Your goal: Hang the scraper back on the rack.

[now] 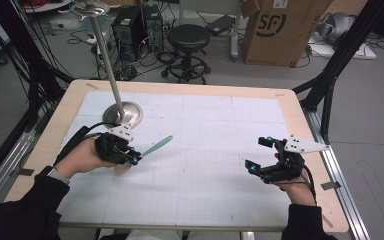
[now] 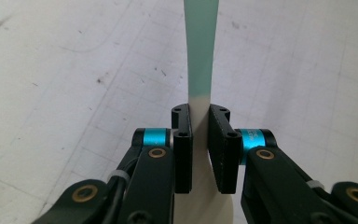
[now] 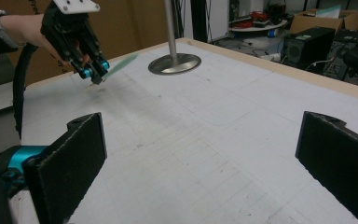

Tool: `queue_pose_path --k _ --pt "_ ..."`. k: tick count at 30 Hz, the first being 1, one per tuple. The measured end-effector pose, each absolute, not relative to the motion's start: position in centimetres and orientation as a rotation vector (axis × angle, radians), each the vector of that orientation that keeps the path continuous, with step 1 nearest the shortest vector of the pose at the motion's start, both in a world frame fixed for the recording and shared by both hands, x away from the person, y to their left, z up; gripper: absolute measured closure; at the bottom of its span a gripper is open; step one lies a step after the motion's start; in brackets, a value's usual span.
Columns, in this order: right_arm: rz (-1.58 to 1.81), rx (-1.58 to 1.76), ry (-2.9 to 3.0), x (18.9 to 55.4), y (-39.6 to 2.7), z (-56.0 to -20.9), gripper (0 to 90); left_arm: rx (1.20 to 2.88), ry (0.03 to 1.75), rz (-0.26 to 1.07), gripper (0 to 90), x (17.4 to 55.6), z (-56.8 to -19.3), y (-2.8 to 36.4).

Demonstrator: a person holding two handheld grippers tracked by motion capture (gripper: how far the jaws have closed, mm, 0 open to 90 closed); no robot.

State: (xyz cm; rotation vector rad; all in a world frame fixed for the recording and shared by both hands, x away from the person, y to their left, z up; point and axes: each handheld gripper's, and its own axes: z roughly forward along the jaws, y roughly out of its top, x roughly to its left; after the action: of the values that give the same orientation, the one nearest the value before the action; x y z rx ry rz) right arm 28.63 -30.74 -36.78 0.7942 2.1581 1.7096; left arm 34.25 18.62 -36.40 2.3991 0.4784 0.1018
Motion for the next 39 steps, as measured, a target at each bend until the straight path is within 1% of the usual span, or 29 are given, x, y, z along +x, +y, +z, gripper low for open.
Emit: queue_pose_path --k 7,12,23,29,34,39 --pt "1.719 0.796 2.152 28.6 -30.7 -36.7 0.9 2.252 0.544 0.144 80.5 34.1 -35.2 20.7" --pt "1.719 0.799 2.150 28.7 -30.7 -36.7 0.8 2.148 0.600 0.187 80.5 34.0 -35.3 22.7" --pt "1.719 0.799 2.139 28.6 -30.9 -36.7 0.9 2.017 0.709 0.271 80.5 34.0 -35.3 27.6" --pt "1.722 0.806 2.144 28.6 -30.8 -36.7 0.9 1.914 0.734 0.319 80.5 34.3 -33.7 29.9" --pt "1.730 0.801 2.127 28.5 -31.1 -36.6 0.9 1.840 0.787 0.361 80.5 35.0 -32.0 32.1" --pt "1.724 0.806 2.130 28.5 -31.2 -36.6 0.8 1.815 0.791 0.407 80.5 35.2 -30.4 33.2"
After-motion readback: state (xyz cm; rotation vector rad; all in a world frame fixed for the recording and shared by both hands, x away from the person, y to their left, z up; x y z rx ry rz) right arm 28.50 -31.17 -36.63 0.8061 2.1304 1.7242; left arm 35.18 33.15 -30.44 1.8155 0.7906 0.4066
